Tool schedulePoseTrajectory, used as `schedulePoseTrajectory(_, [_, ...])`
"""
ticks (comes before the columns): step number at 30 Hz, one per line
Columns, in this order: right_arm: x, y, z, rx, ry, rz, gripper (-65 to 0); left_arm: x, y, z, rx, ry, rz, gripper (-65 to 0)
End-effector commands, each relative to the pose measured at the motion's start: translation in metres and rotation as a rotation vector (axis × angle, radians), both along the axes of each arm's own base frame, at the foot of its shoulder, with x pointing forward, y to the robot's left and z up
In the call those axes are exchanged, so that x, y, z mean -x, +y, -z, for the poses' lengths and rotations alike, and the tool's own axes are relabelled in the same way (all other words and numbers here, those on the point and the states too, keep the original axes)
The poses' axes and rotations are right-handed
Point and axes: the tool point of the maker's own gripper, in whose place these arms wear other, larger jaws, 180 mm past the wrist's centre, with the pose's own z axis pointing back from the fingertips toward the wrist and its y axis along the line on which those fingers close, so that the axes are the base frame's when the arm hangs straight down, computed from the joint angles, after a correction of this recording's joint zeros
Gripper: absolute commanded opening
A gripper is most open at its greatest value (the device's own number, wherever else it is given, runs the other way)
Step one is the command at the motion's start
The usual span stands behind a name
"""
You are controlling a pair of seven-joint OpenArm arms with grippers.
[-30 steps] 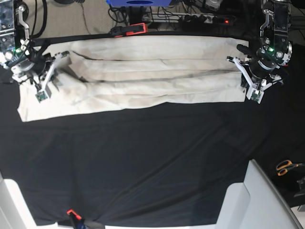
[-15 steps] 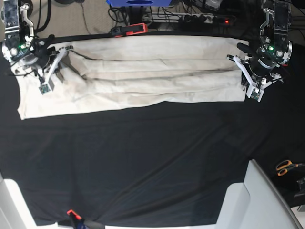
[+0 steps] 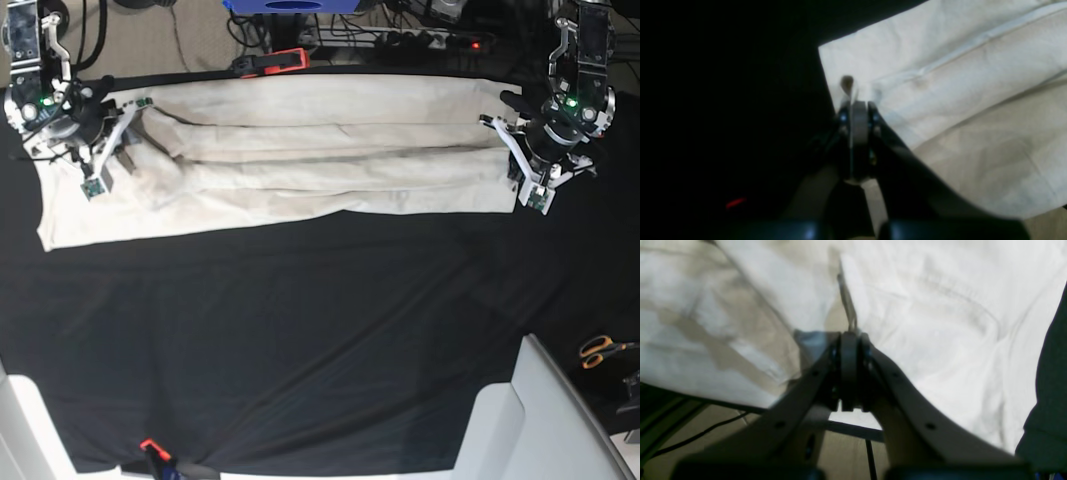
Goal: Fold the T-shirt properly
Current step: 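Hold both grippers on the strip ends, smoothing the fold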
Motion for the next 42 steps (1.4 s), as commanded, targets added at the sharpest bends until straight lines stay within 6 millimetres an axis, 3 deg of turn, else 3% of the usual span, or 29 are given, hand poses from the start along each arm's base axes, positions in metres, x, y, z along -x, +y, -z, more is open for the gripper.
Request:
schedulePoseTrajectory(1, [-0.004, -0.003, -0.006, 0.01, -0.014, -0.003, -50.9, -0.006, 0.005, -0.007, -0.015, -0.026, 0.003, -65.0])
schedulePoseTrajectory(4, [-0.003, -0.002, -0.008, 0.014, -0.01, -0.007, -30.8, -0.006, 0.005, -0.007, -0.013, -0.026, 0.002, -65.0])
schedulePoseTrajectory(7, [-0.011, -0.002, -0.023, 0.008, -0.064, 0.032, -23.0, -0.006, 0.005, -0.007, -0.012, -0.028, 0.0, -65.0])
schedulePoseTrajectory(11, [-0.028, -0.009, -0.057, -0.002, -0.185, 0.122, -22.7, -0.008, 0.007, -0.009, -0.014, -0.035, -0.005, -65.0])
schedulePoseTrajectory(15, [-0.039, -0.007, -0.068, -0.002, -0.225, 0.115, -22.7, -0.01, 0.008, -0.01, -0.016, -0.04, -0.009, -65.0])
schedulePoseTrajectory(39, [-0.047, -0.008, -0.072, 0.005, -0.218, 0.115, -22.5, -0.014, 0.0, -0.019, -0.007, -0.065, 0.009, -64.5])
schedulePoseTrajectory(42, [-0.046, -0.008, -0.071, 0.006, -0.213, 0.108, -22.5, -0.016, -0.002, -0.023, -0.006, -0.075, 0.013, -61.7])
